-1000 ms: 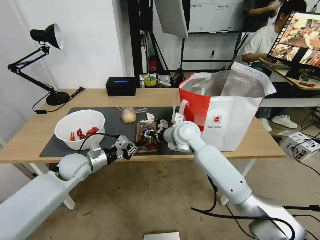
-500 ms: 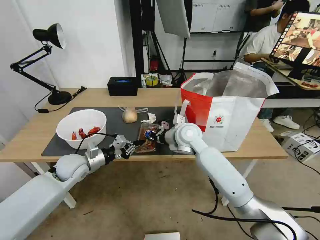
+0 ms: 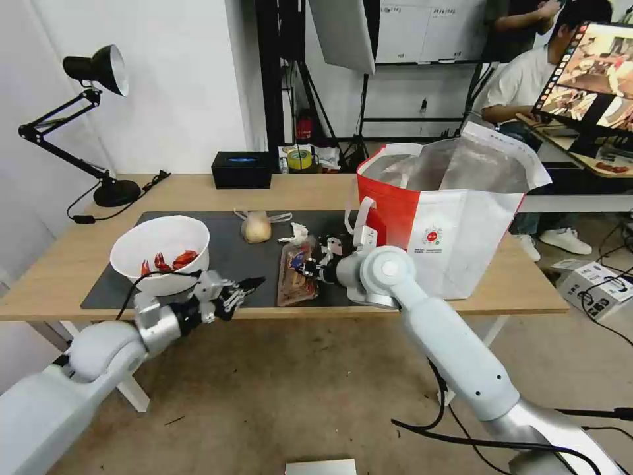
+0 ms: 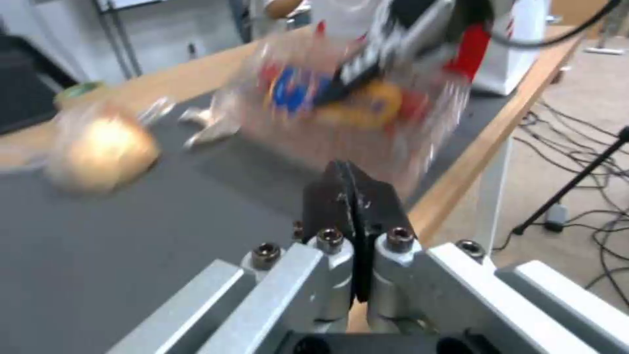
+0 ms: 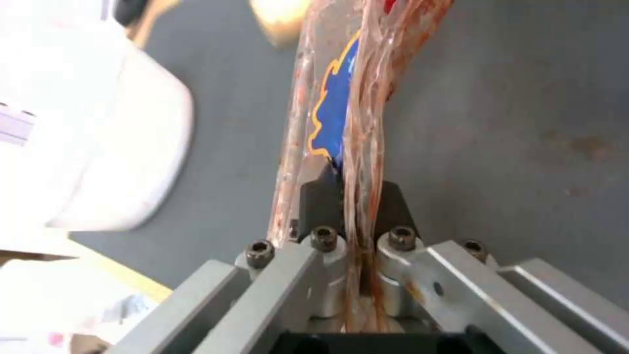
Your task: Pick up the trash from the table and place it into the takeout bag.
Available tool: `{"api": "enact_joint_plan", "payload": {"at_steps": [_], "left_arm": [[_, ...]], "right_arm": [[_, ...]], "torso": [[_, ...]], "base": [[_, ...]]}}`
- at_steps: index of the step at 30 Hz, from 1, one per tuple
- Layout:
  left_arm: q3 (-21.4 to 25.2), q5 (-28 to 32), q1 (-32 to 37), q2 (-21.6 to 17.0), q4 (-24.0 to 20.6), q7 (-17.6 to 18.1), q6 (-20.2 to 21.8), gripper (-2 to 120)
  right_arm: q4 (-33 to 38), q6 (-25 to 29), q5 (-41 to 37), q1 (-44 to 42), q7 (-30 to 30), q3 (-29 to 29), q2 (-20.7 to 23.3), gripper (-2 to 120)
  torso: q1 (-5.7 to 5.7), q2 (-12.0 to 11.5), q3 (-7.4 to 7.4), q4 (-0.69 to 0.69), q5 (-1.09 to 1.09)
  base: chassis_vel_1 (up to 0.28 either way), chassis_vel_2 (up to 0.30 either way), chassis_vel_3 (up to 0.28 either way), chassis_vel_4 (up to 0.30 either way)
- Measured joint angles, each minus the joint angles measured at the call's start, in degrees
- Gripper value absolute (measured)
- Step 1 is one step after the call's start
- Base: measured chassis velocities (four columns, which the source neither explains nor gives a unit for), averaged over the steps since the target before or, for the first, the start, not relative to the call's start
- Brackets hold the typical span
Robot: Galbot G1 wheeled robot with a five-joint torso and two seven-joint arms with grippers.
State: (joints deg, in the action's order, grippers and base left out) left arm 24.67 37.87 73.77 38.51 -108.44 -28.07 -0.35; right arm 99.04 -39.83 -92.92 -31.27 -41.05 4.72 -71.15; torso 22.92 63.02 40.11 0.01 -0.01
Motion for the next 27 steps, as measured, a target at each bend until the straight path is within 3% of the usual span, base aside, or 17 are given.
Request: {"api": "enact_joint_plan", "payload": {"at_steps": [3, 12, 15, 16, 19, 27], "left_arm": [[3.37, -0.99, 3.88, 1.87, -0.85, -0.09, -0.61, 12], [4.27, -1.60, 5.62, 3.56, -1.80, 0.04, -0.85, 39], [6.01, -3.17, 8.90, 6.07, -2.15, 0.23, -1.31, 55], [6.01, -3.17, 8.90, 6.07, -2.15, 0.23, -1.31, 55], [7.63, -3.97, 11.16, 7.94, -2.70, 0.35, -1.56, 70], [10.63, -3.28, 13.38, 8.96, -3.50, 0.66, -1.83, 97]], "right_arm": [[1.89, 0.92, 0.05, -0.15, 1.65, -1.14, 1.09, 0], [7.05, 3.15, 0.13, -1.67, 6.27, -3.99, 4.15, 0], [9.84, 7.45, -0.07, -1.38, 9.71, -6.22, 5.43, 0], [9.84, 7.45, -0.07, -1.38, 9.71, -6.22, 5.43, 0], [10.77, 14.08, -1.52, 1.04, 11.94, -7.36, 5.72, 0], [10.66, 25.09, 0.60, 5.69, 11.37, -9.55, 6.66, 0]], "torso": [[0.00, 0.00, 0.00, 0.00, 0.00], [0.00, 0.00, 0.00, -0.03, 0.01], [0.00, 0.01, -0.01, -0.02, 0.02], [0.00, 0.01, -0.01, -0.02, 0.02], [0.00, 0.01, -0.01, -0.01, 0.01], [0.00, 0.01, -0.01, -0.01, 0.01]], "base": [[0.000, 0.000, 0.000, 0.000], [0.000, 0.000, 0.000, 0.000], [0.000, 0.000, 0.000, 0.000], [0.000, 0.000, 0.000, 0.000], [0.000, 0.000, 0.000, 0.000], [0.000, 0.000, 0.000, 0.000]]}}
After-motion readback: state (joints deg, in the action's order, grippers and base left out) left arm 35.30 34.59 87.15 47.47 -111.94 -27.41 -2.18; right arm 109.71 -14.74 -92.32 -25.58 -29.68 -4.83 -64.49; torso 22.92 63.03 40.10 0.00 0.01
